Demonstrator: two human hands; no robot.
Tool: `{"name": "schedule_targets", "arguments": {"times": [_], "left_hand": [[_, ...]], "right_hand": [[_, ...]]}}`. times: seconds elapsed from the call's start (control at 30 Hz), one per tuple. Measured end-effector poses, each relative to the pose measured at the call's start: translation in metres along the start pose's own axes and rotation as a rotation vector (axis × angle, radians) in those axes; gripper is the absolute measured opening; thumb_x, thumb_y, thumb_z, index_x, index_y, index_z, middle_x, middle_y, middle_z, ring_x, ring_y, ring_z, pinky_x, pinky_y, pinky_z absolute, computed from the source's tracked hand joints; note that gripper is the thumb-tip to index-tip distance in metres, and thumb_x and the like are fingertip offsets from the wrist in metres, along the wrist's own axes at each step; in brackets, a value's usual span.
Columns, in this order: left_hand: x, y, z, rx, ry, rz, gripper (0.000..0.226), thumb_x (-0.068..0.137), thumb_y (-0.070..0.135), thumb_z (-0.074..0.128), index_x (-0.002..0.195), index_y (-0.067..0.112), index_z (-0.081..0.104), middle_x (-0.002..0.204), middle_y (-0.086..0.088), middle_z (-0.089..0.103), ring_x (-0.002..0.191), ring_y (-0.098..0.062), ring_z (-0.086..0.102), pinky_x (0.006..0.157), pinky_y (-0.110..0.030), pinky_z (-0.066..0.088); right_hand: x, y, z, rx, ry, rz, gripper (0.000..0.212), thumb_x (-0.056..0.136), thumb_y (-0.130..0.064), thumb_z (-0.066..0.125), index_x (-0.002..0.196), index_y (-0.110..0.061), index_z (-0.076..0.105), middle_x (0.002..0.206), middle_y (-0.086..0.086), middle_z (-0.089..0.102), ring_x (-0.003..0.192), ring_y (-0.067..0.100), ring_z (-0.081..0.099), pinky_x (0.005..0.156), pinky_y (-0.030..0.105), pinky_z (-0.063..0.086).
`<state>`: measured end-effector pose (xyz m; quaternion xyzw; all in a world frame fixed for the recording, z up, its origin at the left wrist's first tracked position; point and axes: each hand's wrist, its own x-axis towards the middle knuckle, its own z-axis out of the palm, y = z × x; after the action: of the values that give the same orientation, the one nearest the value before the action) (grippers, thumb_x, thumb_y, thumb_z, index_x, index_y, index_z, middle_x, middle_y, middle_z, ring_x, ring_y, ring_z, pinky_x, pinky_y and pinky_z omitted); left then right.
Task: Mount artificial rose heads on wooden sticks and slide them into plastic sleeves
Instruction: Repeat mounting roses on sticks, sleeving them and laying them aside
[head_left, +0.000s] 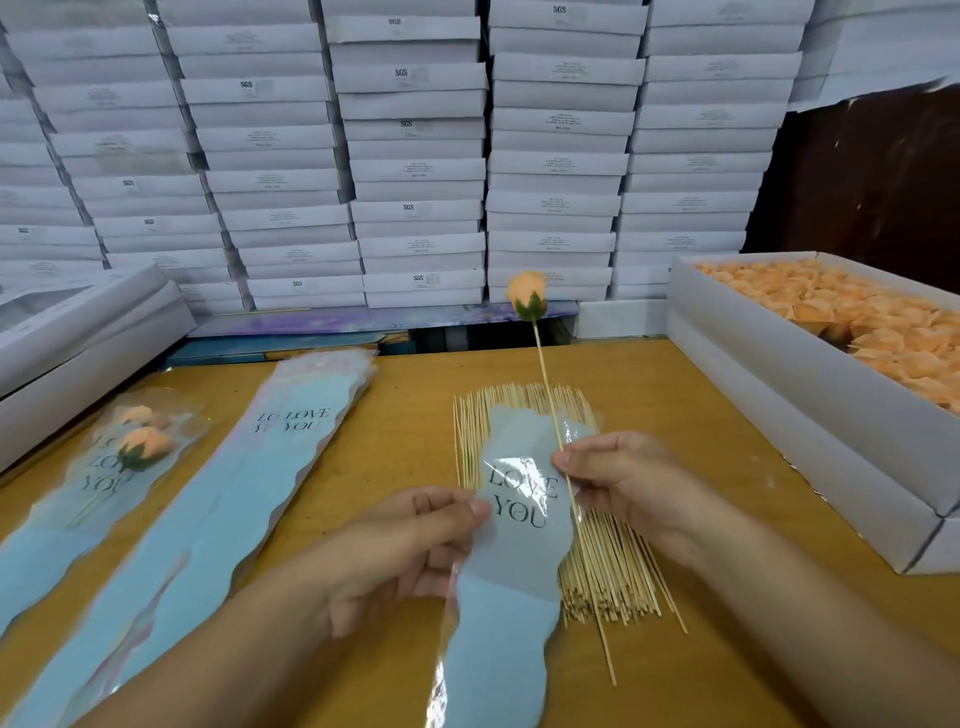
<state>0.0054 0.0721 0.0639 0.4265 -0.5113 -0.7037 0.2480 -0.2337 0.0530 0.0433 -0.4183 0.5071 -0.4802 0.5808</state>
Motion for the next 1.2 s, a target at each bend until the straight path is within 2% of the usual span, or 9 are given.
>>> {"name": "schedule_targets", "arguments": {"times": [0.03, 0.17, 0.3, 0.47, 0.57, 0.73, 0.83, 1.0, 1.2], "left_hand": [[0.003, 0.002, 0.003, -0.005, 0.013, 0.018, 0.019, 0.081, 0.033, 0.069, 0.079, 0.018, 0.080, 0.065, 0.002, 0.070, 0.056, -0.008, 0.065, 0.054, -0.018, 0.052], [0.021, 0.000, 0.010, -0.084, 0.071, 0.013, 0.034, 0.077, 0.036, 0.077, 0.099, 0.010, 0.077, 0.105, -0.018, 0.076, 0.089, -0.028, 0.075, 0.074, -0.034, 0.060], [0.028, -0.006, 0.014, -0.120, 0.067, -0.009, 0.031, 0.076, 0.037, 0.083, 0.096, 0.014, 0.081, 0.110, -0.019, 0.075, 0.094, -0.030, 0.073, 0.090, -0.043, 0.059], [0.028, -0.010, 0.009, -0.115, 0.065, -0.018, 0.024, 0.084, 0.027, 0.075, 0.101, 0.012, 0.080, 0.111, -0.019, 0.074, 0.093, -0.030, 0.074, 0.075, -0.037, 0.060], [0.029, -0.011, 0.004, -0.063, 0.066, -0.016, 0.019, 0.089, 0.018, 0.070, 0.104, 0.007, 0.076, 0.108, -0.021, 0.074, 0.088, -0.029, 0.074, 0.076, -0.037, 0.061], [0.031, -0.013, 0.002, -0.090, 0.082, -0.007, 0.025, 0.088, 0.009, 0.067, 0.111, 0.000, 0.071, 0.113, -0.027, 0.072, 0.091, -0.033, 0.072, 0.087, -0.044, 0.059], [0.030, -0.013, 0.001, -0.123, 0.076, 0.005, 0.021, 0.080, 0.009, 0.071, 0.099, 0.003, 0.077, 0.110, -0.027, 0.072, 0.086, -0.031, 0.074, 0.079, -0.041, 0.063], [0.031, -0.017, -0.001, -0.127, 0.104, 0.001, 0.020, 0.083, 0.005, 0.070, 0.102, -0.001, 0.074, 0.105, -0.026, 0.074, 0.081, -0.029, 0.075, 0.067, -0.036, 0.062], [0.029, -0.016, -0.002, -0.102, 0.116, -0.002, 0.038, 0.072, 0.010, 0.078, 0.104, -0.010, 0.071, 0.097, -0.026, 0.074, 0.078, -0.030, 0.075, 0.067, -0.036, 0.061]], "right_hand": [[0.000, 0.000, 0.001, -0.006, -0.013, -0.002, 0.016, 0.086, -0.002, 0.073, 0.100, 0.006, 0.072, 0.097, 0.020, 0.075, 0.085, 0.025, 0.070, 0.083, 0.034, 0.060], [-0.002, 0.000, 0.006, 0.006, -0.050, -0.005, 0.025, 0.085, -0.005, 0.074, 0.105, 0.008, 0.070, 0.106, 0.024, 0.074, 0.093, 0.029, 0.069, 0.095, 0.039, 0.057], [-0.005, 0.001, 0.007, 0.012, -0.134, -0.012, 0.020, 0.083, -0.005, 0.074, 0.098, 0.007, 0.073, 0.100, 0.022, 0.075, 0.085, 0.025, 0.073, 0.079, 0.030, 0.061], [-0.007, 0.002, 0.011, -0.044, -0.174, -0.020, 0.019, 0.075, -0.013, 0.078, 0.089, 0.000, 0.078, 0.097, 0.018, 0.076, 0.088, 0.026, 0.075, 0.075, 0.028, 0.059], [-0.007, 0.003, 0.011, -0.069, -0.161, -0.019, 0.028, 0.072, -0.016, 0.080, 0.093, 0.001, 0.077, 0.097, 0.017, 0.076, 0.088, 0.026, 0.075, 0.076, 0.029, 0.059], [-0.010, -0.001, 0.009, -0.057, -0.166, -0.005, 0.016, 0.068, -0.019, 0.081, 0.081, -0.010, 0.081, 0.089, 0.009, 0.077, 0.079, 0.017, 0.074, 0.069, 0.024, 0.057], [-0.011, -0.005, 0.004, -0.042, -0.168, 0.003, 0.013, 0.067, -0.019, 0.081, 0.078, -0.013, 0.081, 0.088, 0.005, 0.077, 0.079, 0.012, 0.073, 0.067, 0.022, 0.056], [-0.010, -0.012, -0.006, -0.014, -0.110, 0.013, 0.043, 0.062, -0.018, 0.083, 0.101, -0.002, 0.073, 0.096, 0.008, 0.077, 0.084, 0.015, 0.072, 0.066, 0.023, 0.056], [-0.009, -0.012, -0.006, 0.019, -0.078, 0.013, 0.048, 0.064, -0.013, 0.081, 0.108, 0.004, 0.070, 0.100, 0.015, 0.076, 0.082, 0.020, 0.073, 0.063, 0.024, 0.058]]}}
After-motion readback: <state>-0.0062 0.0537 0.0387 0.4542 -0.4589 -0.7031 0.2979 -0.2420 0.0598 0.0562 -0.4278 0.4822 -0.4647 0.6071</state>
